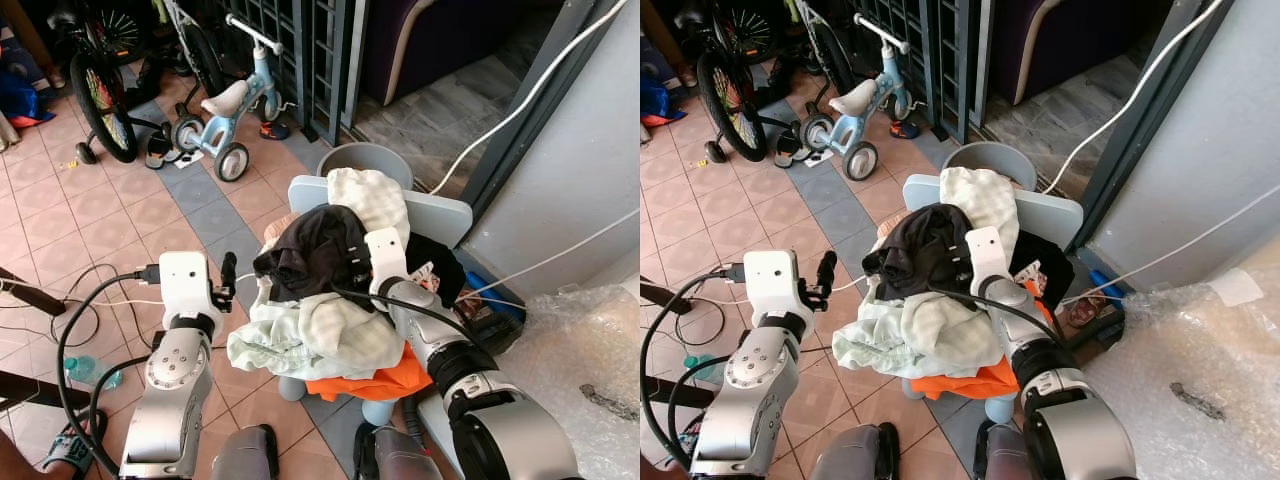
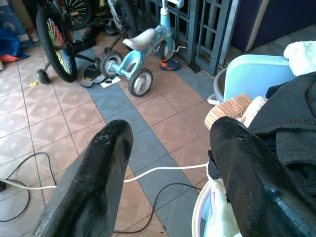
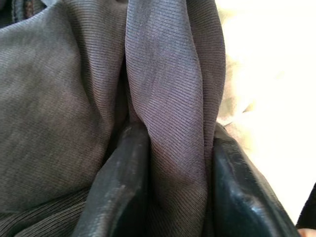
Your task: Clothes washing
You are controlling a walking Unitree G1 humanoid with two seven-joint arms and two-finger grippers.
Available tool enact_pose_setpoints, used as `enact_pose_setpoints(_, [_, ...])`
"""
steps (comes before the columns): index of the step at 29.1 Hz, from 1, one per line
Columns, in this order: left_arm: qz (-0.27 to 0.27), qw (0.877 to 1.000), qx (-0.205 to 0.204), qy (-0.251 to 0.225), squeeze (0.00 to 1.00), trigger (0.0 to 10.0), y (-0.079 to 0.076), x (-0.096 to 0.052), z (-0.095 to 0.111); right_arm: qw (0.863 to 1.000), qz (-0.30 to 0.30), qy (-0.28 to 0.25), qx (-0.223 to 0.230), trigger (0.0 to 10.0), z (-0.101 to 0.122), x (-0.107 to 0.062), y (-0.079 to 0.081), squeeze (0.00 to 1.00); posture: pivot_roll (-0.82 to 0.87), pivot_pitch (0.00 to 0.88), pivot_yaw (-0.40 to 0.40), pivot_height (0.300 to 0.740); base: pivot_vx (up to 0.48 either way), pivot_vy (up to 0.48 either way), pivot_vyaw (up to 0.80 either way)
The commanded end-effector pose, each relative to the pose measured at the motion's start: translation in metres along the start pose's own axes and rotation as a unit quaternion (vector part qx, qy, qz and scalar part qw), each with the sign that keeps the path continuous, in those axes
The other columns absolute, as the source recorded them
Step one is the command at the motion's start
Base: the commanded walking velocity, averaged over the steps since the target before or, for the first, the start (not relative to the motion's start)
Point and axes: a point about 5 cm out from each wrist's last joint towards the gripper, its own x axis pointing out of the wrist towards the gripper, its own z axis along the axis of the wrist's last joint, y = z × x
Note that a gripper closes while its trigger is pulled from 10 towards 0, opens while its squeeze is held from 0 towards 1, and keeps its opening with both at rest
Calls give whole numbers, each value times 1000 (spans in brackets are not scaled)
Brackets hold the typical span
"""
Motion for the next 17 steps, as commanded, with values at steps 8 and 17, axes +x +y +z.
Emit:
enact_pose_setpoints(8, [-1, 1000, -28, 1, 0, 10000, -4, 0, -1, 997, 1, -68, -45, 0, 18, -8, -8, 0, 84, 152, 23, 740, 0, 0, 0])
enact_pose_setpoints(17, [-24, 997, -75, 21, 0, 10000, -13, -1, -6, 974, -6, -211, -88, 0, 43, -39, -9, 0, 62, 145, 19, 740, 0, 0, 0])
